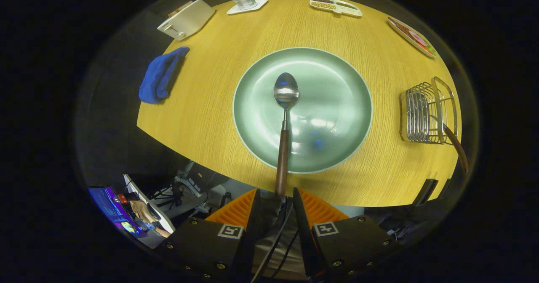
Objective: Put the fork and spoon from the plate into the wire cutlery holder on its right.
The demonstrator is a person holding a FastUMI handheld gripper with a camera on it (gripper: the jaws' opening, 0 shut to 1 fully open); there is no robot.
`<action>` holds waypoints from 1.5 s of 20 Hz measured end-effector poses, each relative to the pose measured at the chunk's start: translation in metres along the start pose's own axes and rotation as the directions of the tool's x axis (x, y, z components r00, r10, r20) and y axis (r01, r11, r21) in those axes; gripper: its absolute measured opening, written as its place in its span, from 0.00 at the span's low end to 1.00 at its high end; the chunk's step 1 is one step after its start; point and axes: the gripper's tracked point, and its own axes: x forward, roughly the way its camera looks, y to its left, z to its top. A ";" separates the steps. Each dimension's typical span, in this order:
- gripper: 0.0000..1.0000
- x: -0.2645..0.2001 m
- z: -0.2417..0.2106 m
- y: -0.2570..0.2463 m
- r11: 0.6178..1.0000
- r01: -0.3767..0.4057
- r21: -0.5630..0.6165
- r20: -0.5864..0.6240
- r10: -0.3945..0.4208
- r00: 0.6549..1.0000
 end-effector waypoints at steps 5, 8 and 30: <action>0.46 0.017 0.002 0.002 1.000 0.031 0.005 -0.027 -0.031 0.999; 0.46 0.024 -0.001 -0.001 0.999 0.044 -0.008 -0.039 -0.044 0.998; 0.04 -0.067 0.012 -0.051 0.980 0.065 -0.191 0.112 -0.044 0.993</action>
